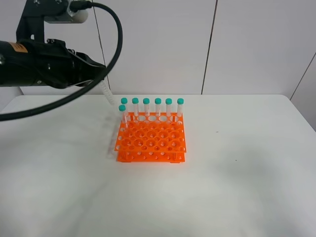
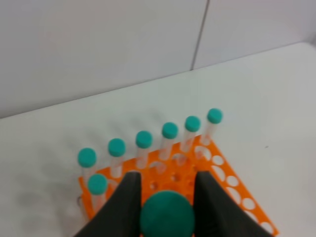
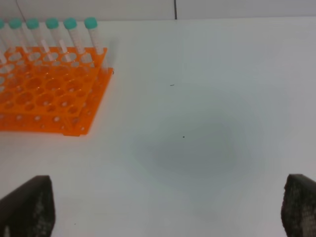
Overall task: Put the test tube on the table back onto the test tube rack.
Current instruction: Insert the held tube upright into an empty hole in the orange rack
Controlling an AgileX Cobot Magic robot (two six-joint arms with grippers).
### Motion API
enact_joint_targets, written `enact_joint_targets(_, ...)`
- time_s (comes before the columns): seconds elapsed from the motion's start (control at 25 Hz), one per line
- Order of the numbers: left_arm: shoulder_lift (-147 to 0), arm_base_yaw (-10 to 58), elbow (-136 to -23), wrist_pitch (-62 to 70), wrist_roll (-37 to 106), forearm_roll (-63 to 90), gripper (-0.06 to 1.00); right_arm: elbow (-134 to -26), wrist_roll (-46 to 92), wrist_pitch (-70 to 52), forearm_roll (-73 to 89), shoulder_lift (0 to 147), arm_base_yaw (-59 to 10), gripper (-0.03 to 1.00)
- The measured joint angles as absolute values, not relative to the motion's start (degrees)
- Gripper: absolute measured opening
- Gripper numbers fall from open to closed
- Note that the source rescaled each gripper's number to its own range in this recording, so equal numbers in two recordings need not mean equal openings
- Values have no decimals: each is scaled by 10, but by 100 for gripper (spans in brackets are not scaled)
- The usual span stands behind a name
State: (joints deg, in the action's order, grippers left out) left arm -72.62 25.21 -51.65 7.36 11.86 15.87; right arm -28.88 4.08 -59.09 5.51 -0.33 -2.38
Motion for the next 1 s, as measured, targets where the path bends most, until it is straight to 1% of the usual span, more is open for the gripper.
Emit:
enact_joint_targets(0.12,-726,256,-494,28,69,90,0,-289,41,-591,55,-3,-24,100)
enact_joint_targets(0.2,-726,256,-479,-4,61,72,0,-289,41,-591,56,-3,-24,100)
enact_joint_targets(0.32,-731,256,-472,-11,59,66,0,-289,41,-591,56,-3,-24,100)
enact_joint_targets(0.44,-752,256,-486,36,59,64,0,-289,41,-591,56,-3,-24,100)
enact_joint_targets(0.64,-818,258,-541,102,64,62,0,-289,41,-591,56,-3,-24,100)
enact_joint_targets(1.0,-933,291,-650,150,57,62,0,-289,41,-591,56,-3,-24,100)
